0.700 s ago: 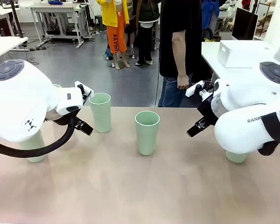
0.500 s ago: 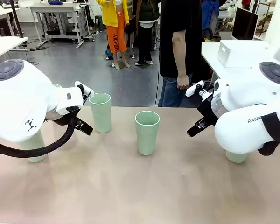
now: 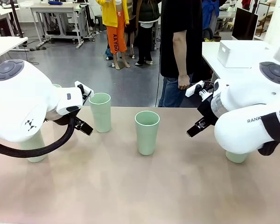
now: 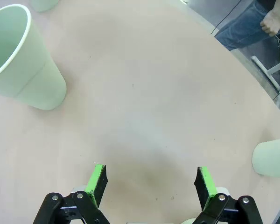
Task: Stack the cups and store them in the basket.
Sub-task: Pick up two Reusable plastic cups , one in each hand.
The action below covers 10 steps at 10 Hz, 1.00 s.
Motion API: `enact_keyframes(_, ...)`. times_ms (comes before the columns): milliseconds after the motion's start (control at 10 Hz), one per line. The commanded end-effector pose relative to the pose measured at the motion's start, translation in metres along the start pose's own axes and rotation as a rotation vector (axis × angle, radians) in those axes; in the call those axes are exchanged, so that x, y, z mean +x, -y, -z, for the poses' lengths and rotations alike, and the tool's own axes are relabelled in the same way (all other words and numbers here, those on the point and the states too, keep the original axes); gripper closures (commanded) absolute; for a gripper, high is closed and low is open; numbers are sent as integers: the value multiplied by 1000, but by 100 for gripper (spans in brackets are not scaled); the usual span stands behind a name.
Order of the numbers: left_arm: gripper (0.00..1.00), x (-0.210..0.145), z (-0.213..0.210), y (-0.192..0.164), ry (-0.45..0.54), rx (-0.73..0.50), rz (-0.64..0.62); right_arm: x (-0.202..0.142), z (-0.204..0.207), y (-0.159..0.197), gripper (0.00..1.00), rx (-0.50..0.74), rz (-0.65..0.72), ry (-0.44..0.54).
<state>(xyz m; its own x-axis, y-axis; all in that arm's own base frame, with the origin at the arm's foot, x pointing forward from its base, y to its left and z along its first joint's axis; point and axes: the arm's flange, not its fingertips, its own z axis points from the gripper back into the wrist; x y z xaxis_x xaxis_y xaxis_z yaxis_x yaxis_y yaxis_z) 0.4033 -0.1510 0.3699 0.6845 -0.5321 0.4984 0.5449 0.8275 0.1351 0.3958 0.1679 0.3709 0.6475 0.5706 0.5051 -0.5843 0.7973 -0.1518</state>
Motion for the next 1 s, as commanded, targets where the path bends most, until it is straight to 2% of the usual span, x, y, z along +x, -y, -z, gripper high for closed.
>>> enact_keyframes(0,0,0,0,0,0,0,1,0,0,0,0,0,1,0)
enact_keyframes(200,0,0,0,0,0,0,0,0,0,0,0,0,0,0)
enact_keyframes(300,0,10,-17,-9,29,-31,31,13,-21,4,0,-16,6,30)
enact_keyframes(600,0,43,-89,-45,20,-136,118,43,-94,33,0,27,36,92)
enact_keyframes(700,0,51,-115,-55,26,-200,163,44,-117,47,0,46,28,113)
enact_keyframes(900,0,48,-160,-83,17,-235,302,33,-159,78,0,116,-27,145)
